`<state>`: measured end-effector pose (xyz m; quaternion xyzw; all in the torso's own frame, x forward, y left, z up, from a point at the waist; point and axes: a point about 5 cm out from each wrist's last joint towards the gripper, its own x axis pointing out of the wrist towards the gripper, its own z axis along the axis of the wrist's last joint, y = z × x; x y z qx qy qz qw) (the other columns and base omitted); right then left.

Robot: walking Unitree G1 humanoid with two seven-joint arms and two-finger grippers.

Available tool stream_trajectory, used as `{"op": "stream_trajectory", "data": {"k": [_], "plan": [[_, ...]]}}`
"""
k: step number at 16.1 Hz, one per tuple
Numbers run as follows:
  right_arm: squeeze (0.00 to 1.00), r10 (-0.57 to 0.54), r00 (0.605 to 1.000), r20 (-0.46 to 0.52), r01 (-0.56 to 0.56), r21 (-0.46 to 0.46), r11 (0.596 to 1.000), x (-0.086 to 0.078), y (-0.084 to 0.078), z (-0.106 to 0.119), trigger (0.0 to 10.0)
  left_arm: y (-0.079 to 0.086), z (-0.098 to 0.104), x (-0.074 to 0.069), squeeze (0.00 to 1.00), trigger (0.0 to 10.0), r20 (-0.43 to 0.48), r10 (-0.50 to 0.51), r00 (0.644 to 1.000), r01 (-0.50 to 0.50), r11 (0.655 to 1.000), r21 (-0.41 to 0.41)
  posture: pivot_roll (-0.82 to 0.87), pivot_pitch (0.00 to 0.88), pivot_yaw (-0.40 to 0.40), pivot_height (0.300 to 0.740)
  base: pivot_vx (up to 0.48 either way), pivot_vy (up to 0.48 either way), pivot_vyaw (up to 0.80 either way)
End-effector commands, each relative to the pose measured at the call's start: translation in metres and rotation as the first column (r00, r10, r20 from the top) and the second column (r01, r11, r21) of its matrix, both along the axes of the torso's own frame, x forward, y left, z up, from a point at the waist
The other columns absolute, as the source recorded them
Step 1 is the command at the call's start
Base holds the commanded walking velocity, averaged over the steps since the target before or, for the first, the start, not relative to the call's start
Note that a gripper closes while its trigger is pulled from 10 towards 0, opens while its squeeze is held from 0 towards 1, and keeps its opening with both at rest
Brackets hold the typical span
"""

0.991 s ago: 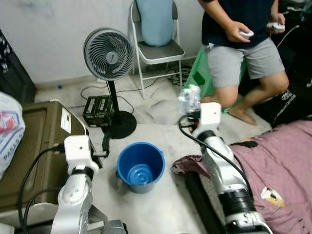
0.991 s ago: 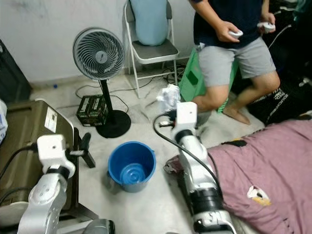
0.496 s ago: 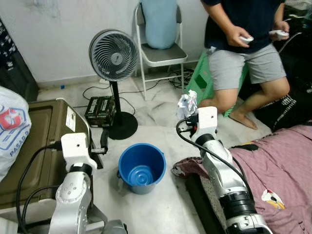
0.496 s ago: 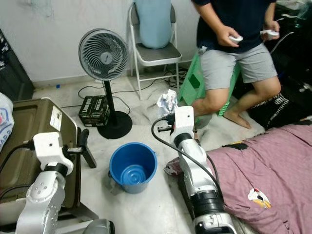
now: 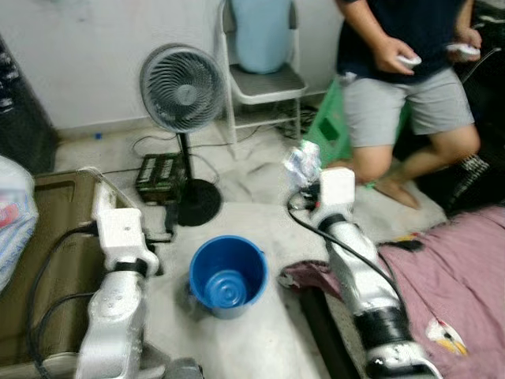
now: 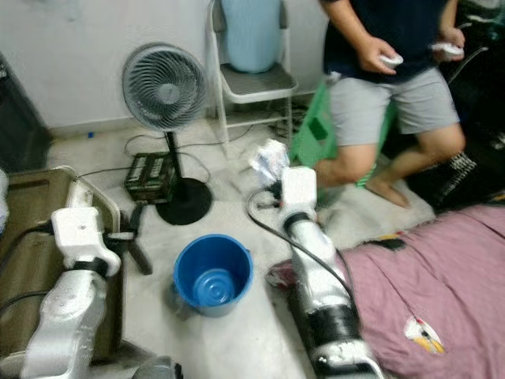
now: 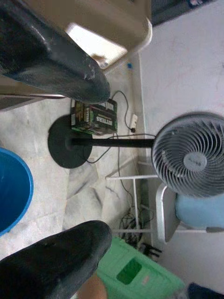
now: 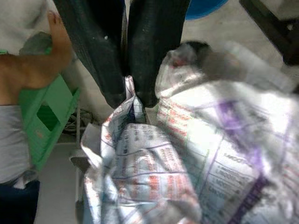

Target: Clean up the room

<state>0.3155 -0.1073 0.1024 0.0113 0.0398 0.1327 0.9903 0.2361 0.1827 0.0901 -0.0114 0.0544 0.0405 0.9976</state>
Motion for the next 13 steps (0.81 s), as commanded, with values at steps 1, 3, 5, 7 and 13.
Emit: {"op": "stream_trajectory", "data": {"k": [1,3,5,7,13], "plan": [[0.00,-0.039,0.999,-0.003,0.039,-0.025,0.999,-0.0003,-0.0154,-0.0024,10.0,-0.0100,0.0015,0.0029,0.00,10.0,0.011,-0.035,0.999,0.035,0.999,-0.023,0.00,0.000,-0.038,0.740,0.270,0.000,0.00],[0.00,-0.043,0.999,-0.001,0.042,-0.024,0.999,0.0005,-0.0159,-0.0019,10.0,-0.0100,0.0019,0.0049,0.00,10.0,0.010,-0.037,0.999,0.037,0.999,-0.022,-0.01,0.000,-0.034,0.740,0.257,0.000,0.00],[0.00,-0.048,0.999,0.001,0.048,-0.024,0.999,0.0006,-0.0173,-0.0019,10.0,-0.0101,0.0028,0.0066,0.00,10.0,0.015,-0.037,0.999,0.038,0.999,-0.024,-0.01,0.000,-0.030,0.740,0.124,0.000,0.00],[0.00,-0.044,0.999,0.006,0.044,-0.024,0.999,-0.0007,-0.0167,-0.0024,10.0,-0.0114,0.0051,0.0084,0.00,10.0,0.028,-0.037,0.999,0.038,0.999,-0.037,-0.01,0.000,-0.027,0.740,0.000,0.000,0.00],[0.00,-0.043,0.999,0.006,0.043,-0.022,0.999,-0.0015,-0.0157,-0.0027,10.0,-0.0104,0.0041,0.0071,0.00,10.0,0.019,-0.029,0.999,0.030,0.999,-0.034,-0.01,0.000,-0.026,0.740,0.000,0.000,0.76]]}}
